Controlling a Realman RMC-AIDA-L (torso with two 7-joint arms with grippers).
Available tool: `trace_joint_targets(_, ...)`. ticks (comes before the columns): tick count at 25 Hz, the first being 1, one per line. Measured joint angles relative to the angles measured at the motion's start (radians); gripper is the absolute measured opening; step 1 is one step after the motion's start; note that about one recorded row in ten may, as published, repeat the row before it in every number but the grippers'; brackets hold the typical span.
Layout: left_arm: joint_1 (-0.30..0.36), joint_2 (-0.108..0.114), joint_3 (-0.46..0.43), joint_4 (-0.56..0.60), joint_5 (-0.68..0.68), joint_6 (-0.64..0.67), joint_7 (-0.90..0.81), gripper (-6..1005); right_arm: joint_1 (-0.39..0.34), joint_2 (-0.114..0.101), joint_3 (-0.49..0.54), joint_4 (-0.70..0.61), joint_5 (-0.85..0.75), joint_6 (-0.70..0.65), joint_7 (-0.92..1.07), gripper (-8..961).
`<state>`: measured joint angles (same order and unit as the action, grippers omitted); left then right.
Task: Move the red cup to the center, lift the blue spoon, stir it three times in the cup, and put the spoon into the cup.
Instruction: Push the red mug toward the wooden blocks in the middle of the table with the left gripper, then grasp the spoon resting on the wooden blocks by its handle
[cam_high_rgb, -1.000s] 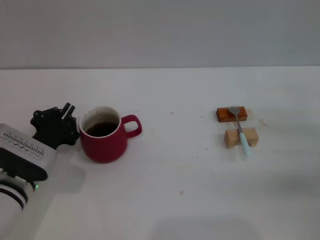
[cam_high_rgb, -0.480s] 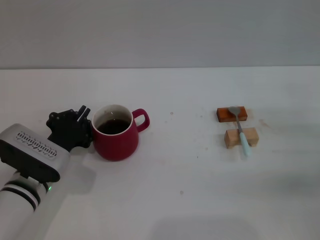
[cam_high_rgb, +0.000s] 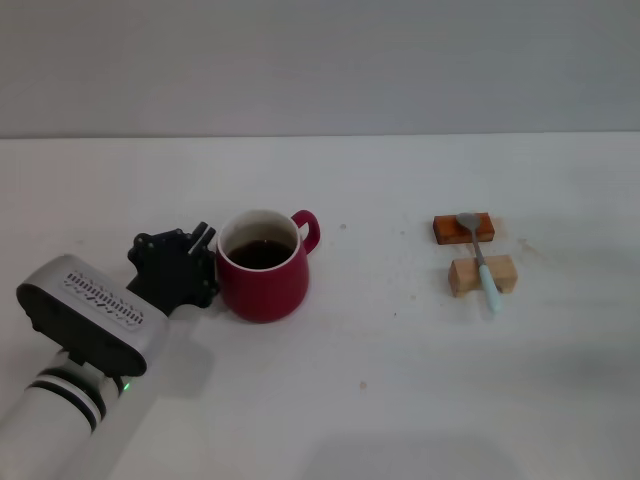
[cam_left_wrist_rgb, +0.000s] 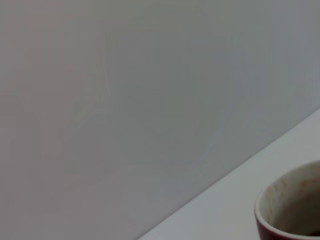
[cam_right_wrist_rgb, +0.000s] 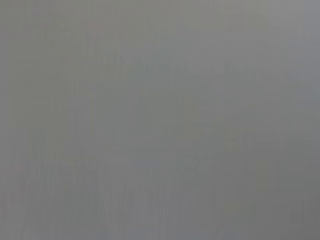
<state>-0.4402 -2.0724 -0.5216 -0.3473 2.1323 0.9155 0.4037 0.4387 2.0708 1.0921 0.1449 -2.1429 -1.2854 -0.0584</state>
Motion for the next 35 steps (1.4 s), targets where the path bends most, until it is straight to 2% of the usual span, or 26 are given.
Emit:
trace_joint_targets(16, 0.001, -0.001, 0.059, -0.040, 0.000, -0.014, 0.001, 52, 0.000, 0.000, 0.000, -0.004, 0.000, 0.006, 0.000, 760)
trace_joint_targets(22, 0.002, -0.001, 0.051, -0.030, -0.004, -0.025, 0.001, 55, 0.000, 0.001, 0.000, -0.004, 0.000, 0.007, 0.000, 760)
trace_joint_targets(25, 0.012, 0.001, -0.054, -0.011, -0.012, -0.035, 0.001, 60, -0.001, 0.001, 0.000, -0.004, 0.000, 0.007, 0.000, 760)
trace_joint_targets(26, 0.030, 0.004, -0.150, -0.005, -0.013, -0.022, 0.000, 61, -0.004, 0.003, -0.004, -0.004, -0.001, 0.006, -0.001, 760)
trace_joint_targets(28, 0.030, 0.004, -0.150, -0.005, -0.013, -0.022, 0.000, 61, -0.005, 0.004, -0.006, -0.003, -0.002, 0.006, -0.003, 760)
trace_joint_targets(29, 0.049, 0.007, -0.283, 0.002, -0.014, -0.003, -0.008, 61, -0.007, 0.004, -0.008, -0.002, -0.002, 0.007, -0.005, 760)
trace_joint_targets(30, 0.050, 0.008, -0.321, 0.004, -0.014, 0.000, -0.011, 62, -0.008, 0.005, -0.009, -0.001, -0.002, 0.010, -0.006, 760)
trace_joint_targets(31, 0.055, 0.010, -0.473, 0.016, -0.014, 0.003, -0.029, 62, -0.011, 0.008, -0.010, 0.002, -0.003, 0.017, -0.006, 760)
trace_joint_targets(33, 0.055, 0.010, -0.473, 0.016, -0.014, 0.003, -0.029, 62, -0.014, 0.010, -0.011, 0.005, -0.004, 0.020, -0.006, 759)
trace_joint_targets(35, 0.056, 0.013, -0.593, 0.034, -0.009, 0.004, -0.103, 62, -0.023, 0.014, -0.012, 0.014, -0.006, 0.025, -0.007, 759)
